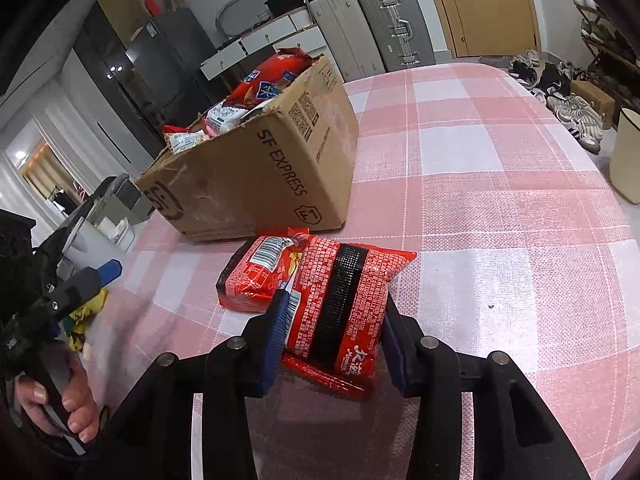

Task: Organize snacks
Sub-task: 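Lower the right gripper onto the red wafer pack and close it, then close the left gripper on the other red wafer pack while the right gripper holds its pack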

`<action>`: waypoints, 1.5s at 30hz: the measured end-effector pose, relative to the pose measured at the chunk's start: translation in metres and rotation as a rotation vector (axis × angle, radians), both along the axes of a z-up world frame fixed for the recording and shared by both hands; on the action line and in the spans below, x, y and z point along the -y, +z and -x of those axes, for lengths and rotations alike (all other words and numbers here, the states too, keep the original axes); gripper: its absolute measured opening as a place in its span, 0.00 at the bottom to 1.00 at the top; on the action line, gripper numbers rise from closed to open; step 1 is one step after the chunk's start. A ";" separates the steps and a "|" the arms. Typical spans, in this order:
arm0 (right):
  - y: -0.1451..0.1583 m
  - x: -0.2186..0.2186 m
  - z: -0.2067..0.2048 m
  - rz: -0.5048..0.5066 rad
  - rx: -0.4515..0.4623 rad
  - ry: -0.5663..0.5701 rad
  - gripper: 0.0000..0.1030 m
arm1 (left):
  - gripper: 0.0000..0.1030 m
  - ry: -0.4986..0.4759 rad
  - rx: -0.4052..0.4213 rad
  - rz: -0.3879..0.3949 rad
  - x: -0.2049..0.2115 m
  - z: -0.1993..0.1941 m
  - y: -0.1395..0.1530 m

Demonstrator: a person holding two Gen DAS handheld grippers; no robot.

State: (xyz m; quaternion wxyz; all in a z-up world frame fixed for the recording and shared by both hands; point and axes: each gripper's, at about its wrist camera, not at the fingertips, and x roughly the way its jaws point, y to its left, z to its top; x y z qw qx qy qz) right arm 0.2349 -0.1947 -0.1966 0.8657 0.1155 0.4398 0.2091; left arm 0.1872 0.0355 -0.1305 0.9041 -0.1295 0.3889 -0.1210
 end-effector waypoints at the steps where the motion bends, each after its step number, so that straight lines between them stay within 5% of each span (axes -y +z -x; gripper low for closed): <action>1: 0.001 0.001 0.000 -0.003 0.004 -0.003 0.42 | 0.96 -0.002 -0.006 -0.002 0.002 -0.001 -0.001; 12: 0.014 0.020 0.013 -0.088 0.033 -0.002 0.42 | 0.96 -0.057 -0.108 -0.097 0.048 -0.031 -0.018; 30: 0.016 0.042 0.024 -0.128 0.050 -0.023 0.42 | 0.95 -0.113 -0.152 -0.190 0.119 -0.085 -0.041; 40: 0.014 0.045 0.025 -0.136 0.047 -0.024 0.42 | 0.70 -0.100 -0.212 -0.192 0.133 -0.108 -0.068; 45: 0.014 0.047 0.026 -0.137 0.048 -0.029 0.42 | 0.46 -0.106 -0.217 -0.200 0.141 -0.113 -0.072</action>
